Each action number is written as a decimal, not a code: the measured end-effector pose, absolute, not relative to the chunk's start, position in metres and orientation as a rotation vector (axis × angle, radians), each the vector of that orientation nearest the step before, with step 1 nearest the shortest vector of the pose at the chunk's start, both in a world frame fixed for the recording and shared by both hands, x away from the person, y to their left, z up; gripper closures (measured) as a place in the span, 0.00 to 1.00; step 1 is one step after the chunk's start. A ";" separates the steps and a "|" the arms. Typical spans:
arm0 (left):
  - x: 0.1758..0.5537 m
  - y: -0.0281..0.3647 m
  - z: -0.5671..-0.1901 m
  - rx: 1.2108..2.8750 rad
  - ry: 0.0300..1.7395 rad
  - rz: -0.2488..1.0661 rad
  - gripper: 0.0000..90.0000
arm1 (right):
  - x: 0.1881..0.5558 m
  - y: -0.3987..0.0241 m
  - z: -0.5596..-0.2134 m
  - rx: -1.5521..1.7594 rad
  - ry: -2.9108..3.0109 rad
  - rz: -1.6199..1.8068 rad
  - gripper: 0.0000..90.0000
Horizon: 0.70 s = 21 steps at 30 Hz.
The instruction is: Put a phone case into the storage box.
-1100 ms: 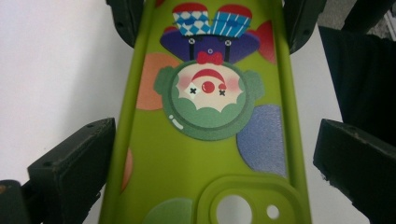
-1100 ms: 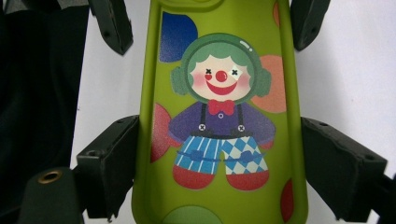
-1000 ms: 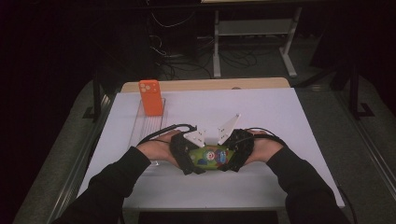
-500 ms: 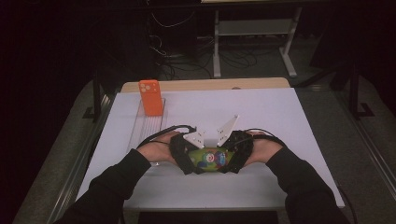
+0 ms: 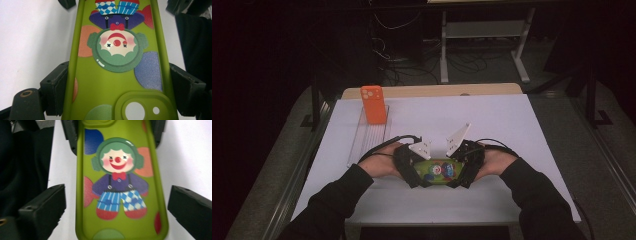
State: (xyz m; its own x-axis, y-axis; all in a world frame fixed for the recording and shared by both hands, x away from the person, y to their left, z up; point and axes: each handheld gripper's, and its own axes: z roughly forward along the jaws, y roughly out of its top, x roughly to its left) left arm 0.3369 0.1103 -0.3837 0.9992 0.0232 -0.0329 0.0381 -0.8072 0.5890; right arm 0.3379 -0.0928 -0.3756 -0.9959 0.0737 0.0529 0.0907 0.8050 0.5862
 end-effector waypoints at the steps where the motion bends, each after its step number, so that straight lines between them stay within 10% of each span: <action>1: 0.337 0.111 -0.384 2.512 0.072 -0.029 0.18 | 0.339 -0.094 -0.375 -0.151 -2.963 -0.969 0.00; 21: 0.344 0.113 -0.381 2.416 0.556 0.109 0.18 | 0.341 -0.143 -0.379 -0.808 -2.879 -1.262 0.00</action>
State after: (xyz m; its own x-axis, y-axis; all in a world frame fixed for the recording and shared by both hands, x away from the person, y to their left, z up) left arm 0.3444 0.1126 -0.3808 0.9066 0.4176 -0.0609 0.3638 -0.7002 0.6143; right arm 0.3414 -0.1431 -0.3793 -0.8710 0.4808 0.1010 0.4001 0.5747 0.7139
